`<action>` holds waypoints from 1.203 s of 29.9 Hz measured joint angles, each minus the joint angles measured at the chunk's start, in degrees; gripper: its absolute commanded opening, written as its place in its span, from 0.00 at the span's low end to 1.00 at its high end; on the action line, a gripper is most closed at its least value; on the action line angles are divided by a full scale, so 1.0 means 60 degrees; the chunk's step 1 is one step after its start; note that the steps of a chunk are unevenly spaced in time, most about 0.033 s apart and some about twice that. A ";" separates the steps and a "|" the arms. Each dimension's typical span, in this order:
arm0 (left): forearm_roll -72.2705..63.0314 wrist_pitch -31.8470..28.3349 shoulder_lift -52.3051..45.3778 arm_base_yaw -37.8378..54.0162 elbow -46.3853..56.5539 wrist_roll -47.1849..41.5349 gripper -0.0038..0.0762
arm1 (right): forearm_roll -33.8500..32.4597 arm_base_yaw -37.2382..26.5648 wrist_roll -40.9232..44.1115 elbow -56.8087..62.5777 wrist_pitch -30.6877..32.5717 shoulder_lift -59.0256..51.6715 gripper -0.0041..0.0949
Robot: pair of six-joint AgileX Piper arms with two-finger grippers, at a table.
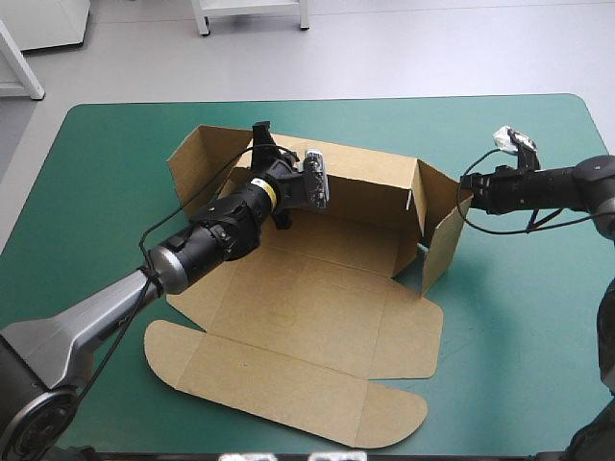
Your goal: Fold the box
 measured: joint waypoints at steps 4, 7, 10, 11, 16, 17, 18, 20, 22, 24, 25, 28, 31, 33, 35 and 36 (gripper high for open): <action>0.0000 -0.0019 0.0000 0.0000 0.0000 0.0000 0.04 | 0.0395 0.0000 -0.0674 0.0850 -0.0053 -0.0411 0.44; 0.0000 -0.0019 0.0000 0.0000 0.0000 0.0000 0.04 | 0.0802 0.0000 -0.1146 0.1518 -0.0090 -0.0775 0.44; 0.0000 -0.0019 0.0000 0.0000 0.0000 0.0000 0.04 | 0.1394 0.0000 -0.1812 0.2253 -0.0163 -0.1122 0.44; 0.0000 -0.0019 0.0000 0.0000 0.0000 0.0000 0.04 | 0.1654 0.0000 -0.2098 0.2485 -0.0221 -0.1229 0.44; 0.0000 -0.0019 0.0000 0.0000 0.0000 -0.0008 0.04 | 0.2948 0.0000 -0.4040 0.3377 -0.0505 -0.1682 0.44; 0.0000 -0.0019 0.0000 0.0000 0.0000 -0.0008 0.04 | 0.3117 0.0000 -0.4331 0.3484 -0.0542 -0.1778 0.44; 0.0000 -0.0019 0.0000 0.0000 0.0000 -0.0008 0.04 | 0.3276 0.0000 -0.4654 0.3600 -0.0590 -0.1862 0.44; 0.0000 -0.0019 0.0000 0.0000 0.0000 -0.0008 0.04 | 0.3427 0.0000 -0.5131 0.3779 -0.0719 -0.2123 0.44; 0.0000 -0.0038 0.0000 0.0000 0.0000 -0.0017 0.04 | 0.3494 0.0000 -0.5452 0.3962 -0.0916 -0.2464 0.44; 0.0009 -0.0057 0.0000 0.0000 0.0000 -0.0017 0.04 | 0.3469 0.0000 -0.5648 0.4088 -0.1071 -0.2777 0.44; 0.0009 -0.0067 0.0000 0.0000 0.0000 -0.0017 0.04 | 0.3444 0.0000 -0.5733 0.4147 -0.1143 -0.2937 0.44; 0.0009 -0.0094 0.0000 0.0000 0.0000 -0.0028 0.04 | 0.3203 0.0102 -0.5843 0.4236 -0.1438 -0.3350 0.44; 0.0009 -0.0094 0.0000 0.0000 0.0000 -0.0028 0.04 | 0.2878 0.0474 -0.5843 0.4238 -0.1906 -0.3635 0.44; 0.0009 -0.0094 0.0000 0.0000 0.0000 -0.0028 0.04 | 0.2607 0.0830 -0.5843 0.4238 -0.2136 -0.3743 0.44; 0.0009 -0.0102 0.0000 0.0000 0.0000 -0.0028 0.04 | 0.2303 0.1258 -0.5777 0.4245 -0.2358 -0.3819 0.44; 0.0009 -0.0102 0.0000 0.0000 0.0000 -0.0028 0.04 | 0.2106 0.1457 -0.5696 0.4245 -0.2478 -0.3841 0.44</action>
